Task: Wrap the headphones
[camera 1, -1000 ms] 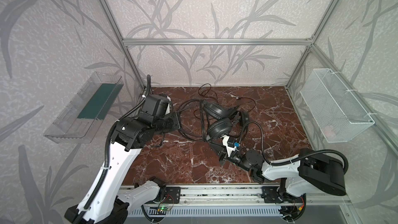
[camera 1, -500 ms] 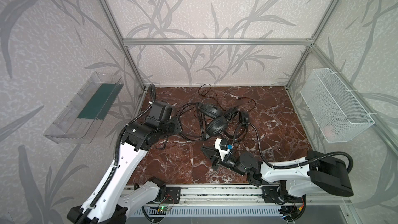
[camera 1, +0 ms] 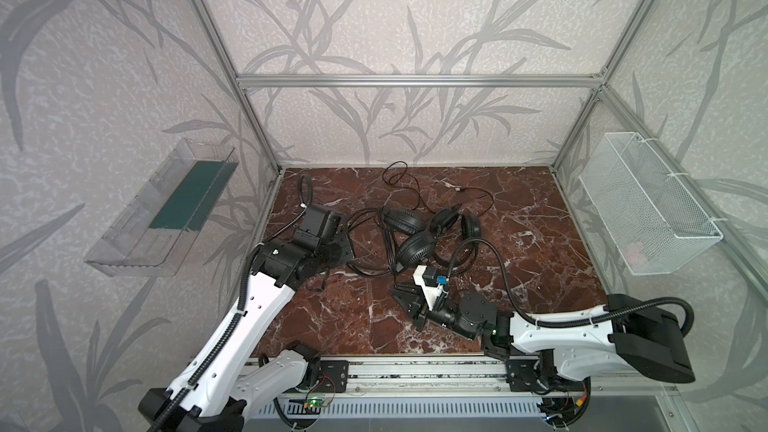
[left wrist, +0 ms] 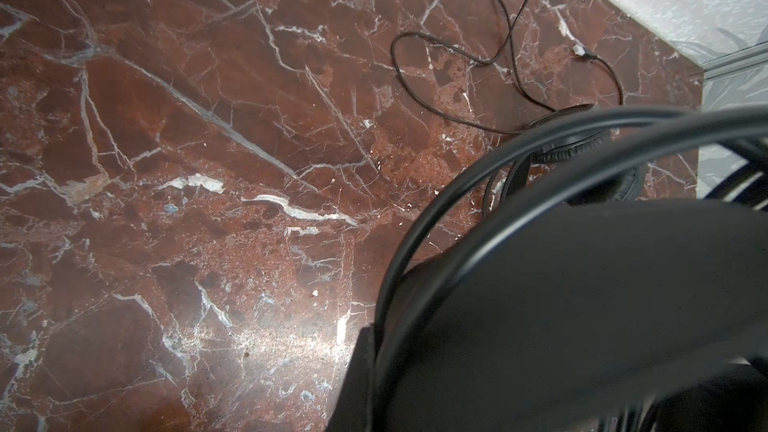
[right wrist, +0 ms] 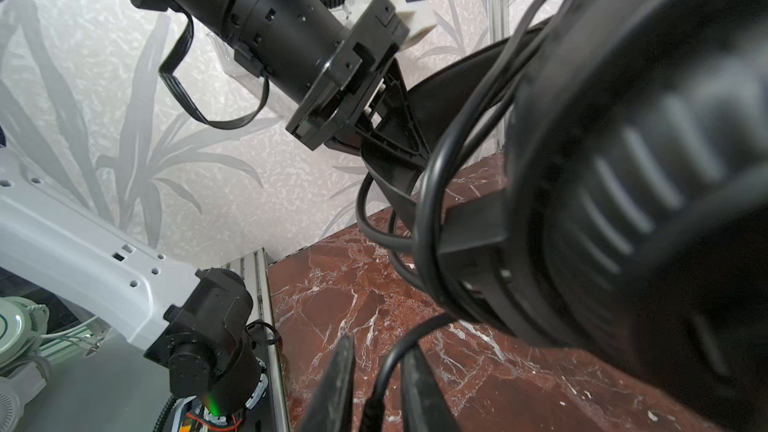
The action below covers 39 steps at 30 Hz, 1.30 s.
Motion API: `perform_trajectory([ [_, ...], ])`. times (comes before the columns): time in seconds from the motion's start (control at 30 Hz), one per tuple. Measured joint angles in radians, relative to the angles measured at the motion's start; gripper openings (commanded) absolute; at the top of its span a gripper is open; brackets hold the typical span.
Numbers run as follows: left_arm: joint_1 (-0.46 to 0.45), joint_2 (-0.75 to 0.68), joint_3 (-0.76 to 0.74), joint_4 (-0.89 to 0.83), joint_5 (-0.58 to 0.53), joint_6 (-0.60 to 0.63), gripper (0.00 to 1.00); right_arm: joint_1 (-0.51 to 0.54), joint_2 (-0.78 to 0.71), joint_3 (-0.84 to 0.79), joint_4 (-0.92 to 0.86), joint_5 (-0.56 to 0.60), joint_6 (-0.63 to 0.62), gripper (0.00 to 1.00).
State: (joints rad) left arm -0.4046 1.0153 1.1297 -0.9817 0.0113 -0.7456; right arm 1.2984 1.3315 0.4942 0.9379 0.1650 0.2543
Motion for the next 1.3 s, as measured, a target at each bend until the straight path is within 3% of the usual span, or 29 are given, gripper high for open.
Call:
perform_trajectory([
  [0.27,0.000,-0.033,-0.220,0.085,-0.003,-0.058,0.00,0.019,0.051,-0.019,-0.038,0.008,0.050,0.14],
  [0.63,0.001,-0.037,-0.427,0.166,-0.073,-0.100,0.00,0.051,0.241,-0.021,-0.010,0.048,0.087,0.05],
  [1.3,0.006,0.050,-0.632,0.360,-0.127,-0.147,0.00,0.079,0.521,0.010,0.138,0.087,0.121,0.08],
])
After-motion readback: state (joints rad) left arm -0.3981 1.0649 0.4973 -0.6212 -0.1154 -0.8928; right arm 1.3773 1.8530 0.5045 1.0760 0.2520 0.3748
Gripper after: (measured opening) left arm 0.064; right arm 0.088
